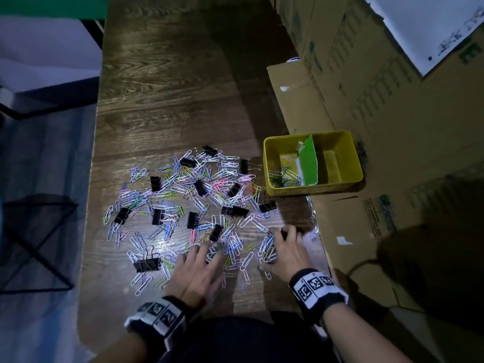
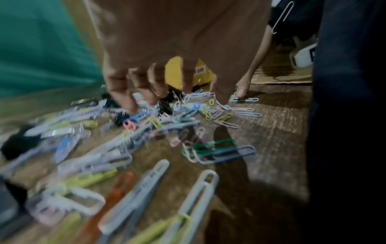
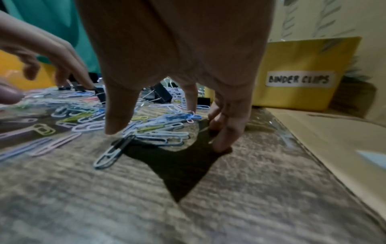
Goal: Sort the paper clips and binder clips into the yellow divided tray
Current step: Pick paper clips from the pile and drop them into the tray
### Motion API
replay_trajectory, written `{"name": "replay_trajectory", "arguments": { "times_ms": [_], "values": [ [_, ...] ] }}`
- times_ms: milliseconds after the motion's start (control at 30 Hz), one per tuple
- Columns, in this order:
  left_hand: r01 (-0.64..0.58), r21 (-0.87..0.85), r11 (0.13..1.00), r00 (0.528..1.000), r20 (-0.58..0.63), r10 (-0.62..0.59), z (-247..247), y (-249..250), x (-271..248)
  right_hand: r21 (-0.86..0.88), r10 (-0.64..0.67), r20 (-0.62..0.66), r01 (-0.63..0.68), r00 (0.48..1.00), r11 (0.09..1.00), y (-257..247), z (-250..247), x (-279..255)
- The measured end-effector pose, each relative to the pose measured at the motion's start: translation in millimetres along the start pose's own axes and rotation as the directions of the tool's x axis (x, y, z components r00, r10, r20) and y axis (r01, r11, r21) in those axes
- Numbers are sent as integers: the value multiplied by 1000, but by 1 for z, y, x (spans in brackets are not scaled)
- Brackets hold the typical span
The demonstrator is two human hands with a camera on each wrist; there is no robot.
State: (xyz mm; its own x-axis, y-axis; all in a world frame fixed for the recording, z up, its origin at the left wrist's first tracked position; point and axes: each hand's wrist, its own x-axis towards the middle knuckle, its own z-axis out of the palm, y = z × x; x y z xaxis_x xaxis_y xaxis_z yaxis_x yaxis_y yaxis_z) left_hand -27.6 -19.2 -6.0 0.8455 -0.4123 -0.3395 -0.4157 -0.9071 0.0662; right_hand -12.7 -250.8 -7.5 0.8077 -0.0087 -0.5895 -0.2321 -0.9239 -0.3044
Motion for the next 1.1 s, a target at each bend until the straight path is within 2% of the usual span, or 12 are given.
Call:
{"name": "replay_trajectory", "arguments": {
  "times_ms": [100,233,367,467,533,633,733,833,900,1000,1100],
  "values": [
    [131,30,991,989,69,-133,14,7,1,-20,10,41,-10,999,1000,-15,7,-1],
    [137,-12,990,981,137,-134,15,28,15,-47,-38,56,41,998,998,-43,22,-6],
    [98,-101,990,980,185,-78,24,32,21,-4,-114,42,114,993,993,-55,25,-4],
    [27,-181,983,993,118,-5,19,24,25,65,-187,9,186,982,980,-53,24,2],
    [-46,-149,988,996,69,57,14,18,27,113,-211,-41,214,977,970,-51,22,4],
    [-50,-144,988,988,137,70,18,11,24,155,-183,-87,195,979,968,-47,18,6],
    [-139,-94,986,980,133,151,22,5,21,226,-157,-90,174,983,958,-42,18,9],
    [-154,-234,960,983,64,174,16,1,26,384,-95,-46,106,994,917,-36,13,10],
    [-69,-394,917,993,61,101,5,-4,30,456,-79,-9,75,997,887,-30,8,12],
    [52,-595,802,996,92,4,-14,-12,32,555,-73,4,58,997,830,-20,-2,11],
    [238,-761,603,968,236,-85,-29,-20,31,653,-52,-34,62,998,755,-11,-13,10]
  ]
}}
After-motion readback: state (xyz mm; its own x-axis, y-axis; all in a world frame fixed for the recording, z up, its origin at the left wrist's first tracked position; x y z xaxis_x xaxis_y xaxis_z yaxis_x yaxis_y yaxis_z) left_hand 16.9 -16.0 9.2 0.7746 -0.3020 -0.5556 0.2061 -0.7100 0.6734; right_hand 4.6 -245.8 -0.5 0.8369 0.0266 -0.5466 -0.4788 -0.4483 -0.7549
